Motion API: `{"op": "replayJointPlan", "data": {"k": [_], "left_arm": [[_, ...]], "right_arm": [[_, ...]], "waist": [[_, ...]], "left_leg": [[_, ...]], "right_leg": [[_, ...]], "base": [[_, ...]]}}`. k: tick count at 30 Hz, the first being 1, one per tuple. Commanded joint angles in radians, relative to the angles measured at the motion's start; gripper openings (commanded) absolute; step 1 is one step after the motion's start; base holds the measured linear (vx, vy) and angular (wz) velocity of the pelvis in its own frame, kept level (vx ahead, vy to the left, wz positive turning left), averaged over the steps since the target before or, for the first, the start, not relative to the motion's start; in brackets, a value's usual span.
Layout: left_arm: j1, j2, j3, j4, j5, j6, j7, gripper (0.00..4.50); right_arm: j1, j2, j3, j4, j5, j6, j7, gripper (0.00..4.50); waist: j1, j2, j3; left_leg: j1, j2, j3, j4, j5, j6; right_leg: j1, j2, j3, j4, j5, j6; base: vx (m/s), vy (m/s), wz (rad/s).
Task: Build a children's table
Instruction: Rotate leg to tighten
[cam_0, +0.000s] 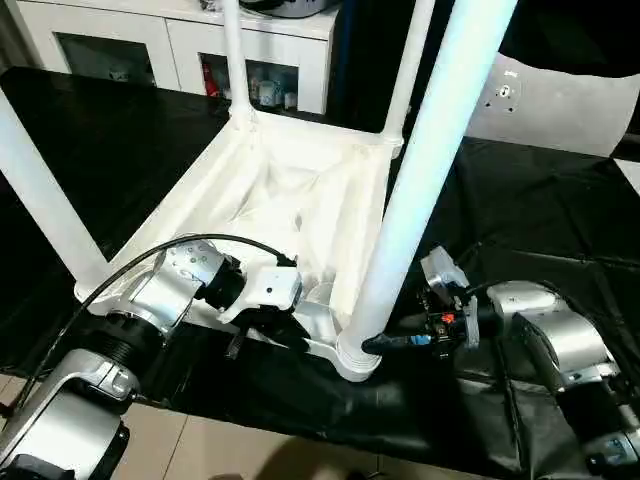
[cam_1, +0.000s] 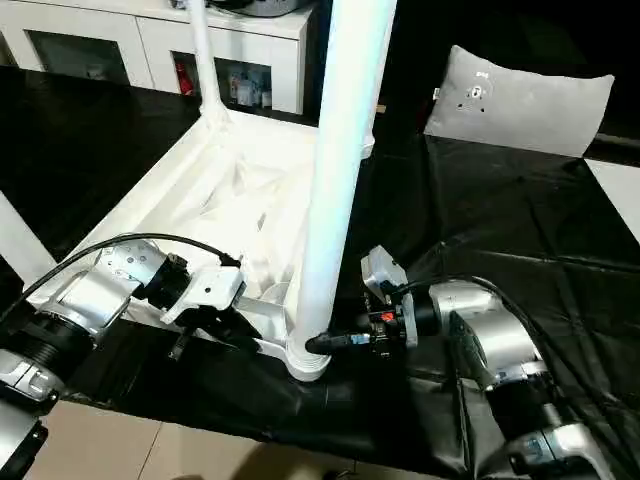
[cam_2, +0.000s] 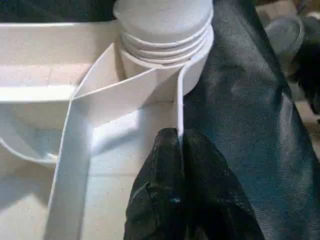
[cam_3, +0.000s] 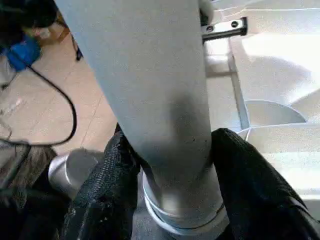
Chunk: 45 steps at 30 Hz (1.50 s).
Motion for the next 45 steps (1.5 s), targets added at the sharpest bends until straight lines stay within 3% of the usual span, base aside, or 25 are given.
{"op": "replayJointPlan", "data": {"k": [1,5,7,8,10,12,13,16,18,19,20,24,25,29,32,35,38,41,45], "left_arm": [[0.010,-0.029,0.017,-0.029,0.019,0.094,0.109,0.00],[0.025,-0.094,0.063,-0.096,-0.005,0.264,0.235,0.00],[0.033,-0.121,0.072,-0.127,-0.003,0.317,0.282,0.00],[0.034,-0.141,0.076,-0.139,0.001,0.346,0.312,0.00],[0.033,-0.173,0.082,-0.149,0.007,0.382,0.360,0.00],[0.025,-0.240,0.097,-0.155,0.021,0.445,0.468,0.00],[0.023,-0.271,0.105,-0.157,0.030,0.467,0.517,0.00],[0.016,-0.332,0.120,-0.154,0.046,0.501,0.613,0.00],[0.009,-0.382,0.126,-0.148,0.065,0.523,0.700,0.00],[0.007,-0.397,0.123,-0.150,0.077,0.526,0.730,0.00],[0.007,-0.399,0.122,-0.153,0.081,0.526,0.736,0.00],[0.009,-0.394,0.121,-0.160,0.087,0.531,0.737,0.00],[0.010,-0.377,0.117,-0.160,0.096,0.524,0.729,0.00],[0.020,-0.326,0.113,-0.159,0.102,0.496,0.689,0.00],[0.027,-0.262,0.098,-0.143,0.105,0.458,0.620,0.00],[0.032,-0.232,0.090,-0.135,0.102,0.424,0.576,0.00],[0.029,-0.166,0.069,-0.112,0.097,0.358,0.481,0.00],[0.027,-0.125,0.050,-0.100,0.089,0.316,0.404,0.00],[0.028,-0.068,0.015,-0.088,0.072,0.215,0.272,0.00]], "right_arm": [[0.028,0.045,0.001,-0.069,0.028,0.065,-0.096,1.93],[0.056,0.152,-0.015,-0.084,-0.048,0.088,-0.336,1.93],[0.059,0.204,-0.028,-0.089,-0.061,0.101,-0.425,1.93],[0.060,0.237,-0.037,-0.091,-0.069,0.115,-0.481,1.93],[0.057,0.286,-0.049,-0.085,-0.096,0.117,-0.577,1.93],[0.047,0.387,-0.089,-0.065,-0.130,0.127,-0.774,1.92],[0.042,0.425,-0.100,-0.056,-0.148,0.118,-0.847,1.92],[0.029,0.491,-0.122,-0.032,-0.185,0.104,-0.978,1.92],[0.017,0.543,-0.145,-0.012,-0.214,0.083,-1.089,1.92],[0.020,0.545,-0.134,-0.017,-0.243,0.051,-1.110,1.92],[0.023,0.544,-0.129,-0.022,-0.256,0.039,-1.115,2.47],[0.035,0.549,-0.151,-0.036,-0.263,0.025,-1.139,2.86],[0.043,0.535,-0.167,-0.045,-0.250,0.019,-1.133,2.86],[0.063,0.472,-0.195,-0.067,-0.237,-0.014,-1.075,3.25],[0.087,0.360,-0.201,-0.109,-0.210,-0.038,-0.922,3.52],[0.100,0.305,-0.199,-0.135,-0.180,-0.032,-0.828,3.78],[0.107,0.175,-0.196,-0.156,-0.125,-0.044,-0.626,4.04],[0.089,0.102,-0.186,-0.129,-0.100,-0.053,-0.511,4.21],[0.059,0.023,-0.140,-0.088,-0.077,-0.089,-0.334,4.21]], "waist": [[-0.001,0.001,-0.068],[-0.016,-0.001,-0.053],[-0.039,-0.003,-0.051],[-0.050,-0.004,-0.052],[-0.063,0.002,-0.055],[-0.072,0.008,-0.055],[-0.078,0.010,-0.054],[-0.091,0.013,-0.054],[-0.094,0.020,-0.055],[-0.095,0.018,-0.055],[-0.095,0.019,-0.056],[-0.089,0.021,-0.065],[-0.089,0.019,-0.067],[-0.084,0.020,-0.072],[-0.075,0.019,-0.075],[-0.071,0.017,-0.069],[-0.067,0.015,-0.064],[-0.062,0.015,-0.062],[-0.056,0.014,-0.065]], "left_leg": [[-0.014,0.010,0.024,-0.066,-0.080,0.045],[-0.016,-0.004,0.019,-0.070,-0.173,0.007],[-0.020,-0.014,0.012,-0.067,-0.207,0.004],[-0.023,-0.017,0.011,-0.066,-0.216,0.012],[-0.029,-0.015,0.007,-0.068,-0.209,0.016],[-0.023,-0.014,0.006,-0.068,-0.224,0.014],[-0.014,-0.015,0.005,-0.067,-0.254,0.016],[-0.014,-0.009,0.002,-0.073,-0.287,0.032],[-0.006,-0.009,0.002,-0.073,-0.313,0.032],[-0.010,-0.007,0.002,-0.077,-0.311,0.036],[-0.011,-0.004,0.001,-0.079,-0.306,0.038],[-0.018,0.002,0.007,-0.083,-0.207,0.049],[-0.017,0.001,0.011,-0.081,-0.173,0.057],[-0.020,-0.002,0.017,-0.072,-0.115,0.080],[-0.025,-0.004,0.020,-0.066,-0.058,0.103],[-0.023,-0.002,0.021,-0.067,-0.103,0.116],[-0.019,0.000,0.017,-0.071,-0.171,0.100],[-0.016,0.003,0.018,-0.071,-0.188,0.094],[-0.017,0.004,0.017,-0.069,-0.177,0.090]], "right_leg": [[0.077,-0.055,0.033,-0.050,-0.276,-0.186],[0.067,-0.054,0.027,-0.079,-0.543,-0.090],[0.064,-0.055,0.012,-0.104,-0.693,-0.015],[0.065,-0.053,0.006,-0.112,-0.716,0.006],[0.070,-0.054,-0.004,-0.116,-0.694,0.007],[0.062,-0.053,-0.014,-0.120,-0.673,-0.005],[0.057,-0.051,-0.020,-0.129,-0.684,-0.004],[0.062,-0.051,-0.023,-0.130,-0.639,-0.022],[0.056,-0.052,-0.024,-0.132,-0.628,-0.031],[0.059,-0.053,-0.020,-0.129,-0.601,-0.036],[0.062,-0.054,-0.019,-0.126,-0.579,-0.042],[0.074,-0.057,0.005,-0.092,-0.351,-0.125],[0.076,-0.055,0.008,-0.084,-0.290,-0.149],[0.079,-0.059,0.012,-0.073,-0.234,-0.184],[0.084,-0.059,0.015,-0.062,-0.161,-0.209],[0.083,-0.058,0.014,-0.069,-0.224,-0.201],[0.079,-0.057,0.010,-0.083,-0.380,-0.150],[0.071,-0.059,0.010,-0.089,-0.431,-0.135],[0.071,-0.060,0.009,-0.083,-0.410,-0.146]], "base": [[0.000,0.000,0.00],[0.000,0.000,0.00],[-0.026,0.000,-0.04],[0.000,0.000,0.00],[0.000,0.000,0.00],[0.000,0.000,0.00],[0.000,0.000,0.00],[0.000,0.000,0.00],[0.000,0.000,0.00],[0.000,0.000,0.00],[0.000,0.000,0.00],[0.000,0.000,0.00],[0.057,-0.007,0.04],[0.044,-0.014,0.03],[0.000,0.000,0.00],[0.000,0.000,0.00],[0.000,0.000,0.00],[0.000,0.000,0.00],[0.000,0.000,0.00]]}}
